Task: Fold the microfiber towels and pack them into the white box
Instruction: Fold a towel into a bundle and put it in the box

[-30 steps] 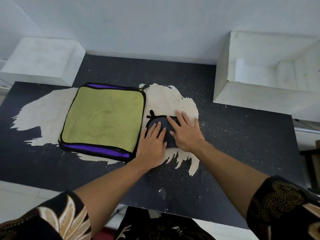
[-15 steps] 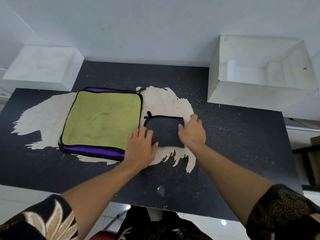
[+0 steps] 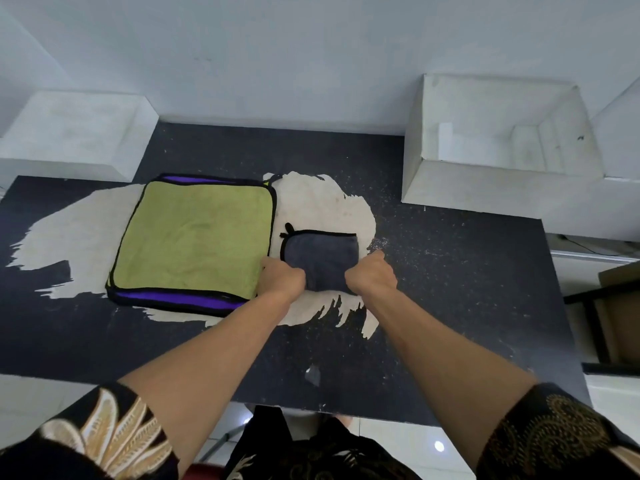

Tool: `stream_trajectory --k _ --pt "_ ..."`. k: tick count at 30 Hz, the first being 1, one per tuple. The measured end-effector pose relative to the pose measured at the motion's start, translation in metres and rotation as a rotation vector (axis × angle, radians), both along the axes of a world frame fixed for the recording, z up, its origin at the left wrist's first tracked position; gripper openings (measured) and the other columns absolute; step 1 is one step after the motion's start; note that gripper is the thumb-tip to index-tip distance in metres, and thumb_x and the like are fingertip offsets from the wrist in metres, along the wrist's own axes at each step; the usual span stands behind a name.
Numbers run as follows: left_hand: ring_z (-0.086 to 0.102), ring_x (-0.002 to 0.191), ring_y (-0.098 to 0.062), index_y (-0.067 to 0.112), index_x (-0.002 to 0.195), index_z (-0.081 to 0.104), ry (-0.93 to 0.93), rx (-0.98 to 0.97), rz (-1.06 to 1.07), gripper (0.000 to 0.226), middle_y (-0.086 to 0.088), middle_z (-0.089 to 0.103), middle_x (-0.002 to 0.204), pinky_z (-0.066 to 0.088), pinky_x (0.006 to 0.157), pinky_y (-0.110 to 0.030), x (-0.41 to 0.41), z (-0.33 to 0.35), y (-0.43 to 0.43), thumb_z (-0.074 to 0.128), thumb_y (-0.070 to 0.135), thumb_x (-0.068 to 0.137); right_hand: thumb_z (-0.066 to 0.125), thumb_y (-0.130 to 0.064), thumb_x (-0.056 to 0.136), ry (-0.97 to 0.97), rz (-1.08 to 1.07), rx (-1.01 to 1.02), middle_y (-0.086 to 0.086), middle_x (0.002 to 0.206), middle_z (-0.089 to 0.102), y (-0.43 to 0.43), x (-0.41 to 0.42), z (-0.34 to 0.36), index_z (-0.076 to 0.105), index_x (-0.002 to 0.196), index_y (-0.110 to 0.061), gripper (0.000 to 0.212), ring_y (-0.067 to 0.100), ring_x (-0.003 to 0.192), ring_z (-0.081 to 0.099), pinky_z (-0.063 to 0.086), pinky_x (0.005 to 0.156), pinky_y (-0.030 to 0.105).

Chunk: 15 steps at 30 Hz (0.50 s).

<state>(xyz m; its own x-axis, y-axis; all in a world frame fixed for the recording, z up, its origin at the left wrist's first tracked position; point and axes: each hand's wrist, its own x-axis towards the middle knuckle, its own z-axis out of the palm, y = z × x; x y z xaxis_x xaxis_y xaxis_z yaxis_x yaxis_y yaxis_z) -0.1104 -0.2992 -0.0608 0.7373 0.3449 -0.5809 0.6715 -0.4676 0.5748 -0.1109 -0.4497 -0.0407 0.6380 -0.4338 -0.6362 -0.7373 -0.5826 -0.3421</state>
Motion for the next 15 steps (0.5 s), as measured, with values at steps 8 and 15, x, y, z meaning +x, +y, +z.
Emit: stream_trajectory --k 8,15 --pt "0.062 0.088 -0.023 0.018 0.134 0.028 -0.212 0.178 -0.497 0.055 -0.006 0.062 0.102 0.054 0.080 -0.042 -0.047 -0.005 0.016 0.060 0.035 0.093 0.058 -0.021 0.087 -0.129 0.199 -0.134 0.011 0.111 0.059 -0.028 -0.050 -0.002 0.037 0.122 -0.009 0.043 0.031 0.100 0.057 0.045 0.071 0.036" --pt "0.050 0.120 -0.028 0.012 0.127 0.059 -0.823 0.623 -1.354 0.053 -0.010 0.052 0.128 0.043 0.100 -0.042 -0.056 -0.009 0.051 0.064 0.042 0.083 0.064 -0.048 0.081 -0.588 1.118 -0.382 0.004 0.109 0.052 -0.054 -0.067 -0.022 0.058 0.105 -0.017 0.040 0.026 0.097 0.048 0.047 0.082 0.041"
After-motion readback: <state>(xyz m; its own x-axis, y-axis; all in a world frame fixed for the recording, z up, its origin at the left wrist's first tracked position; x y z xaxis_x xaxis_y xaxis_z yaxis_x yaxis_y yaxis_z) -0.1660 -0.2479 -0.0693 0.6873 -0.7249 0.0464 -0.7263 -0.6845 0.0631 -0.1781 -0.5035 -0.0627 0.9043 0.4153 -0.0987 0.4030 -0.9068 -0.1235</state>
